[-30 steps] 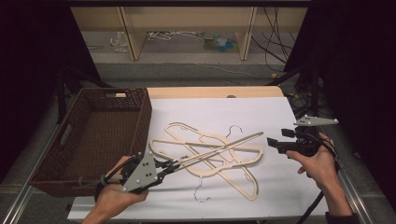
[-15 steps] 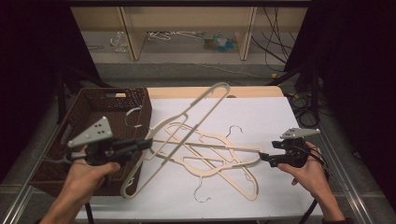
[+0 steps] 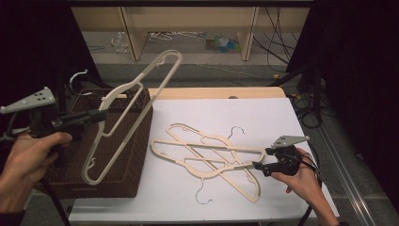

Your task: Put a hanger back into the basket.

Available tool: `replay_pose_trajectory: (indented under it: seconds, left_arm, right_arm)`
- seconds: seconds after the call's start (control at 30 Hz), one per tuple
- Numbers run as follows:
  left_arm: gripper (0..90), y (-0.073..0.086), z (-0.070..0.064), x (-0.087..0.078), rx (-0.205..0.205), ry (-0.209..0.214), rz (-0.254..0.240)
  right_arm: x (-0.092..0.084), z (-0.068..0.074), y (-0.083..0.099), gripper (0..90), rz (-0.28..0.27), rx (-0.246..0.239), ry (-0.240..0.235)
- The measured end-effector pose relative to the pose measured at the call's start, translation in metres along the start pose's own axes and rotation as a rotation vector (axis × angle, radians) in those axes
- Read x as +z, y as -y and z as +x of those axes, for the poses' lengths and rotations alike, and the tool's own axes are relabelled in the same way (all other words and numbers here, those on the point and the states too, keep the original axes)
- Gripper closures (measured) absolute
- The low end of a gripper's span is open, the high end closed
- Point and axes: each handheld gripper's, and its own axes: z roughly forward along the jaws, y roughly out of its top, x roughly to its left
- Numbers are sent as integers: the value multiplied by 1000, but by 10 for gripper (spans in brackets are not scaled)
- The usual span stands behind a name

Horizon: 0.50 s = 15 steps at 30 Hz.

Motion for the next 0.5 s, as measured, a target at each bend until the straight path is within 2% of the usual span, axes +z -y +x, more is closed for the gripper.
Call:
replay_pose_trajectory:
  seconds: [0.03,0.07,0.1,0.13,0.17,0.23,0.27,0.3,0.33,0.37,0.4,0.5]
  left_arm:
    - [861,0,0,0,0,0,0]
    - [861,-1,7,-2,-3,-16,2]
    - [861,-2,13,-4,-1,-26,1]
    - [861,-5,24,-6,17,-58,13]
    - [861,-5,24,-6,17,-58,13]
    - [861,-6,40,-6,32,-96,48]
    - [861,-6,40,-6,32,-96,48]
    - [861,-2,50,-4,44,-109,68]
    - [861,-2,50,-4,44,-109,68]
    - [861,3,59,-2,58,-116,93]
    - [861,3,59,-2,58,-116,93]
    - [861,11,71,1,103,-136,137]
  right_arm:
    - [0,0,0,260,0,0,0]
    - [-1,1,-1,260,18,14,-10]
    - [2,2,1,260,9,1,-5]
    - [1,3,0,260,26,12,-13]
    - [3,3,1,260,12,7,-10]
    - [3,2,1,260,13,-1,-7]
    - [3,3,1,260,17,4,-11]
    - [3,3,1,260,14,6,-10]
    - [3,3,1,260,14,6,-10]
    - [3,1,1,257,12,-9,-7]
    - [3,1,2,257,7,-7,-7]
    - [3,2,2,257,11,-6,-8]
